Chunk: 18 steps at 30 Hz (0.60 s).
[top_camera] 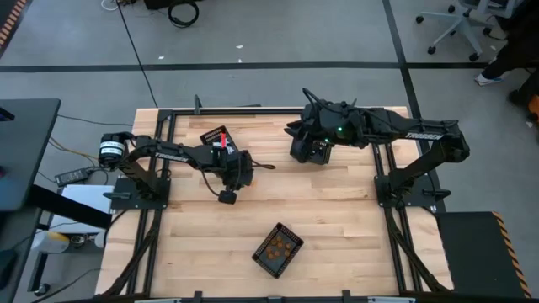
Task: Sort Halloween decoration
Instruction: Put the orange pumpkin toy into the bottom black basket
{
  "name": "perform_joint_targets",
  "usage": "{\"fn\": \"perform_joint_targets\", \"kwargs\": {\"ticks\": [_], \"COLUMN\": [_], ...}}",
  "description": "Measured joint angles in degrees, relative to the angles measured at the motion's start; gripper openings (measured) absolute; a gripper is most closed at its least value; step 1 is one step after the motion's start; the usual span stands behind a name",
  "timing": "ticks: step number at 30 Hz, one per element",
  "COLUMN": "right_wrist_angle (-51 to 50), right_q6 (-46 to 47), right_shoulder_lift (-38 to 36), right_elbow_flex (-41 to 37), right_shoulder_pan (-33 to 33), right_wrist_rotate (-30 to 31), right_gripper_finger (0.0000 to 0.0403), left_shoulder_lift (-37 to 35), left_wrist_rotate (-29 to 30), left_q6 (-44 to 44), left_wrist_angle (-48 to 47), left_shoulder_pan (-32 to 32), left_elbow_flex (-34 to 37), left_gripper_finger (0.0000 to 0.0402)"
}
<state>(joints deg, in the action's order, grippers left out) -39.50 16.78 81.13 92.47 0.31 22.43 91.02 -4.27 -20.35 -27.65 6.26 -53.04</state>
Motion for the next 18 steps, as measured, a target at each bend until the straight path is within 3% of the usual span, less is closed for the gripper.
{"fn": "perform_joint_targets", "kwargs": {"ticks": [5, 9, 18], "right_wrist_angle": [-3.50, -4.28, -3.88], "right_q6": [0.81, 1.09, 1.54], "right_shoulder_lift": [-0.64, -0.83, -0.81], "right_elbow_flex": [0.00, 0.00, 0.00], "right_shoulder_pan": [0.31, 0.31, 0.77], "right_wrist_rotate": [-0.95, -1.18, -1.53], "right_gripper_finger": [0.0083, 0.0083, 0.0083], "left_shoulder_lift": [0.00, 0.10, 5.55], "left_wrist_rotate": [0.03, 1.27, 2.47], "left_q6": [0.94, 3.12, 5.67], "left_wrist_angle": [0.48, 6.54, 15.22], "left_shoulder_pan": [0.00, 0.00, 0.42], "left_elbow_flex": [0.01, 0.02, 0.02], "left_gripper_finger": [0.0056, 0.0063, 0.0145]}}
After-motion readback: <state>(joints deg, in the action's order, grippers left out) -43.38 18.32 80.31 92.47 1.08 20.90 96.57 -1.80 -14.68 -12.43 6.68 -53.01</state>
